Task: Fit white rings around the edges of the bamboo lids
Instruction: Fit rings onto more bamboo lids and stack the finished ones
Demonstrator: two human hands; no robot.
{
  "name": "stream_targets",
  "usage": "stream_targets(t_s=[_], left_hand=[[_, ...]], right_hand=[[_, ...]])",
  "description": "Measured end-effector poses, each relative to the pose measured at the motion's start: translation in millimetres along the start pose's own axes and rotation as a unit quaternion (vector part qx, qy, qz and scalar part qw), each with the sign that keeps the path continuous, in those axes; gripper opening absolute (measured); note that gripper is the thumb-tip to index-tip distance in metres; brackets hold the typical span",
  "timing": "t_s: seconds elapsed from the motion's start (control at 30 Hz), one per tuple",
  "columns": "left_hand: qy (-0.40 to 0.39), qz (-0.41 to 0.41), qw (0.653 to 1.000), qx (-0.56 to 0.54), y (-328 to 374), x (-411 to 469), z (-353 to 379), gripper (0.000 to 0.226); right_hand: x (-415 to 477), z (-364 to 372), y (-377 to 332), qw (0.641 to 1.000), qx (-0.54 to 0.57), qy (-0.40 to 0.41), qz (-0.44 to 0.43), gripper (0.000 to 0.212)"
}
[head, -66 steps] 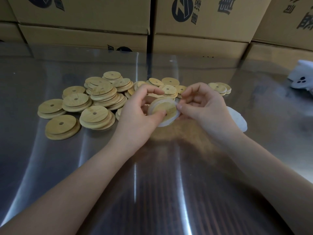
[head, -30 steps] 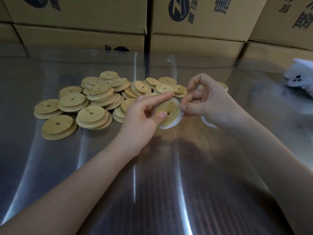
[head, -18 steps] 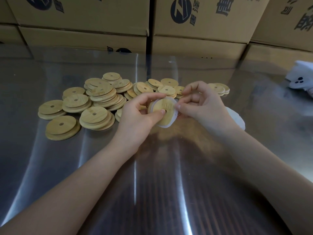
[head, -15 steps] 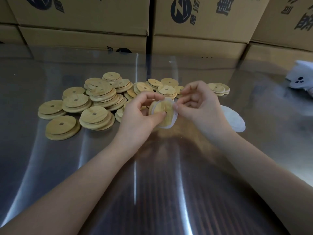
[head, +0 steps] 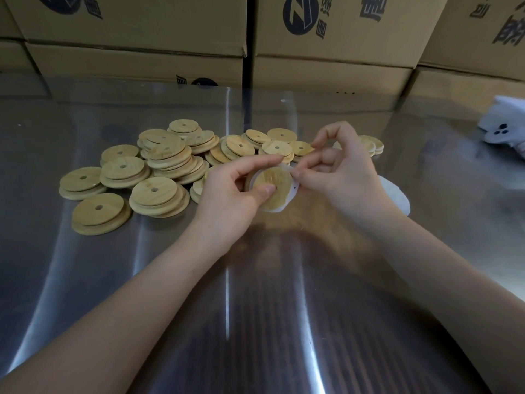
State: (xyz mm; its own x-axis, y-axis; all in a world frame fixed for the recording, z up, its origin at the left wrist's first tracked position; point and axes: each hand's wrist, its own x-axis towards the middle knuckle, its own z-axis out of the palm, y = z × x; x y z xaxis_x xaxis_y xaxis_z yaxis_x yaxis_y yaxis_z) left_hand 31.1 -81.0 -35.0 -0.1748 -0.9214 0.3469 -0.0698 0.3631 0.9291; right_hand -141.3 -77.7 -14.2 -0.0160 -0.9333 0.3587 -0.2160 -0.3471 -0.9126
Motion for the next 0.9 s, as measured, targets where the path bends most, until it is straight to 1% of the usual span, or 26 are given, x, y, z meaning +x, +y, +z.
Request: stream_targets(t_s=[0.2,0.33,0.5,0.67,0.73,0.77,0.83,0.9], left_hand=[[0.005,-0.040,0.996,-0.082,1,-1,3,0.047],[-0.012,-0.051,0.994,-0.092,1,-5,5,0.048],[-0.010,-0.066,0.993,-0.096,0,-6,5,0.043],[0.025,-0.070,0.992,-0.100,-1,-5,3,0.035],[0.029,-0.067,0.993,-0.093,-2,-5,2,0.032],[0.027,-0.062,0.994,-0.085,-2,-5,2,0.031],[0.021,-0.036,0.998,-0.045,-1,-6,2,0.028],[0.020,-0.014,1.000,-0.006,-1,-6,4,0.028]], right_hand=[[7,-13,-8,0.995,0.039,-0.078,0.052,0.041],[7,-17,-10,0.992,0.034,-0.103,0.060,0.039],[3,-12,-5,0.996,0.018,-0.064,0.067,0.031],[0,-6,-5,0.995,0.030,-0.052,0.078,0.028],[-2,-2,-5,0.997,0.022,-0.037,0.060,0.030],[-3,0,-5,0.999,0.002,-0.025,0.044,0.031],[-5,3,-4,0.998,-0.058,-0.001,0.000,0.035],[-7,5,-4,0.996,-0.086,0.011,-0.034,0.038]])
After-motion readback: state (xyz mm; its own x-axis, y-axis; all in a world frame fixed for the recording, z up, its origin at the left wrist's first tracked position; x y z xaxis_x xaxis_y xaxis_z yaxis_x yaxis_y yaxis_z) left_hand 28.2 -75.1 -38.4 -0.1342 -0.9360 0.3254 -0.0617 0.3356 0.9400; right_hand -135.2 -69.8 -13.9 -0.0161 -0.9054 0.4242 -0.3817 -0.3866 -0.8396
